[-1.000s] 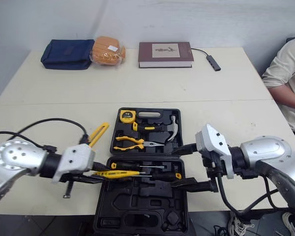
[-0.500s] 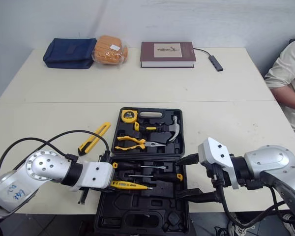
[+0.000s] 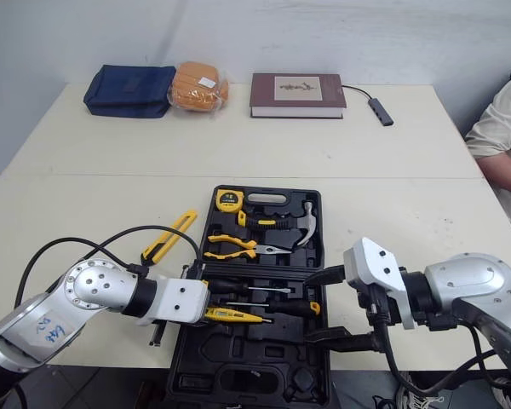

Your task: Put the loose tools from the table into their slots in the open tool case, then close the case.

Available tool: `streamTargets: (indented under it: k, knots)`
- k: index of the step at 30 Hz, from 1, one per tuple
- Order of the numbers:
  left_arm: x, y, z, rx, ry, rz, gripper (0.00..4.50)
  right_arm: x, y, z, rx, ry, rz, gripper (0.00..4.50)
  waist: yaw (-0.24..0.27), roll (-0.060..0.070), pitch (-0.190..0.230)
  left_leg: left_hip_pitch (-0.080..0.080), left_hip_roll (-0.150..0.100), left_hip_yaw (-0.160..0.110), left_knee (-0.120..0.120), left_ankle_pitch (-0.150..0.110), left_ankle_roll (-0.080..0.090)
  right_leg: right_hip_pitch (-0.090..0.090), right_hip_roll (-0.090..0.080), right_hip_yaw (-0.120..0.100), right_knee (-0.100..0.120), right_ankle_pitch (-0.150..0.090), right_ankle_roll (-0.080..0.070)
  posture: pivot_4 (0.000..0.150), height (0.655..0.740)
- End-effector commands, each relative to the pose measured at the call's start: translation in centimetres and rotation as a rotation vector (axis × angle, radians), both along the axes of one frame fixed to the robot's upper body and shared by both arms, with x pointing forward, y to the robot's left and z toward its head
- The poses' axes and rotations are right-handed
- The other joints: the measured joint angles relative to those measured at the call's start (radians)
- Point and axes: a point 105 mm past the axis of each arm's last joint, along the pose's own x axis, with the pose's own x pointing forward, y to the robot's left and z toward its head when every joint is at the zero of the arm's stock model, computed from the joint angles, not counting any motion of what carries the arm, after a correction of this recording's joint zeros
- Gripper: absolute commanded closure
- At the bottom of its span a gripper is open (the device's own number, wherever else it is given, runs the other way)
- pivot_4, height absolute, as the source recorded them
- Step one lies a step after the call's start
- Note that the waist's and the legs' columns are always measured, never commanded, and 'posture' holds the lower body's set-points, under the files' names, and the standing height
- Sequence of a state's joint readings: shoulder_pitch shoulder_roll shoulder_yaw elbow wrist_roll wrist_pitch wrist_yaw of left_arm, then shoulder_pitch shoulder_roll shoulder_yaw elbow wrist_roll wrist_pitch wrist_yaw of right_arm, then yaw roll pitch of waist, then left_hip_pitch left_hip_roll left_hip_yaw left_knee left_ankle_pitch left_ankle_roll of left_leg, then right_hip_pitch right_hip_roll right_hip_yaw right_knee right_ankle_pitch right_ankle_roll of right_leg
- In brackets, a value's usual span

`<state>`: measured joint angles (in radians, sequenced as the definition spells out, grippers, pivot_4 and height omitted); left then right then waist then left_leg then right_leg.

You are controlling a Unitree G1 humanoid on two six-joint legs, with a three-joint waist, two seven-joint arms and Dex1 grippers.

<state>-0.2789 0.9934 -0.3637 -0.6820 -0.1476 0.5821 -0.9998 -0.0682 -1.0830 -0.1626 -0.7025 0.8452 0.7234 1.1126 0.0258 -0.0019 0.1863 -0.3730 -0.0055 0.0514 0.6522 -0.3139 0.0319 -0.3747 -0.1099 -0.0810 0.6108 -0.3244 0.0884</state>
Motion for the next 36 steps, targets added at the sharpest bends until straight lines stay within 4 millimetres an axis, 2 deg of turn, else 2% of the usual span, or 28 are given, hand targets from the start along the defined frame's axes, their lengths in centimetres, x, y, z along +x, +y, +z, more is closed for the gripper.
streamTargets:
  k: [1, 4, 6, 8, 11, 14, 18, 21, 22, 27, 36]
  knots:
    - [0.1, 0.1, -0.5, 0.000, 0.017, 0.016, 4.18, -0.3, 0.3, 0.6, 0.017, -0.024, 0.017, 0.00, 0.000, 0.000, 0.000, 0.000, 0.000, 0.000, 0.000, 0.000, 0.000, 0.000, 0.000, 0.000, 0.000, 0.000, 0.000, 0.150, 0.7400]
    - [0.1, 0.2, -0.7, -0.016, 0.049, 0.042, 4.18, -0.4, 0.4, 0.6, 0.016, -0.022, 0.017, 0.00, 0.001, 0.000, 0.000, 0.000, 0.000, 0.000, 0.000, 0.000, 0.000, 0.000, 0.000, 0.000, 0.000, 0.000, 0.000, 0.150, 0.7400]
    - [0.1, 0.3, -0.8, -0.026, 0.081, 0.070, 3.16, -0.4, 0.3, 0.5, 0.017, -0.020, 0.015, 0.00, 0.001, 0.000, 0.000, 0.000, 0.000, 0.000, 0.001, 0.000, 0.000, 0.001, 0.000, 0.000, 0.000, 0.000, 0.000, 0.150, 0.7400]
    - [0.0, 0.6, -0.4, -0.035, 0.113, 0.081, 2.51, -0.3, 0.2, 0.4, 0.017, -0.023, 0.009, 0.00, 0.000, -0.001, 0.000, 0.000, 0.000, 0.000, 0.001, 0.000, 0.000, 0.001, 0.000, 0.000, 0.000, 0.000, 0.000, 0.150, 0.7400]
    - [-0.7, 1.1, 1.2, -0.129, 0.166, 0.071, 1.19, -0.3, 0.3, 0.0, 0.023, -0.031, -0.005, 0.00, -0.004, -0.001, 0.000, 0.000, 0.000, 0.000, 0.000, 0.000, 0.000, 0.000, 0.001, 0.000, 0.000, 0.000, 0.000, 0.150, 0.7400]
    - [-0.8, 1.3, 2.6, -0.263, 0.195, 0.046, 1.19, -0.2, 0.5, 0.0, 0.042, -0.035, -0.021, 0.00, -0.003, -0.001, 0.000, 0.000, 0.001, 0.000, 0.001, 0.001, -0.001, 0.000, 0.001, 0.000, 0.000, 0.000, 0.000, 0.150, 0.7400]
    - [0.1, 1.1, 2.6, -0.420, 0.212, 0.032, 1.19, -0.1, 0.7, 0.0, 0.051, -0.042, -0.021, 0.00, 0.001, -0.001, 0.000, 0.000, 0.001, -0.001, 0.003, 0.001, -0.001, 0.001, 0.001, 0.000, 0.001, 0.000, 0.000, 0.150, 0.7400]
    - [0.1, 0.8, 1.2, -0.435, 0.175, -0.046, 1.97, 0.0, 0.8, 0.0, 0.059, -0.046, -0.028, 0.00, 0.000, -0.001, 0.000, 0.000, 0.001, -0.001, 0.003, 0.000, 0.000, 0.001, 0.001, 0.000, 0.000, 0.000, 0.000, 0.150, 0.7400]
    - [0.0, 0.7, 0.9, -0.442, 0.179, -0.056, 2.49, 0.0, 0.9, -0.1, 0.060, -0.046, -0.028, 0.00, -0.001, -0.001, 0.000, 0.000, 0.001, -0.001, 0.003, 0.000, 0.000, 0.001, 0.001, 0.000, 0.000, 0.000, 0.000, 0.150, 0.7400]
    - [0.2, 0.1, -0.1, -0.439, 0.134, -0.108, 4.42, -0.1, 1.5, 0.0, 0.073, -0.056, -0.015, 0.00, -0.003, -0.001, 0.000, 0.000, 0.001, -0.001, 0.003, 0.000, 0.000, 0.000, 0.001, 0.000, 0.001, 0.000, 0.000, 0.150, 0.7400]
    - [0.2, 0.2, -1.6, -0.369, 0.144, -0.105, 4.42, 0.3, 1.8, 0.1, 0.091, -0.056, -0.019, 0.00, -0.002, -0.001, 0.000, 0.000, 0.001, -0.001, 0.003, 0.000, 0.000, 0.000, 0.001, 0.000, 0.001, 0.000, 0.000, 0.150, 0.7400]
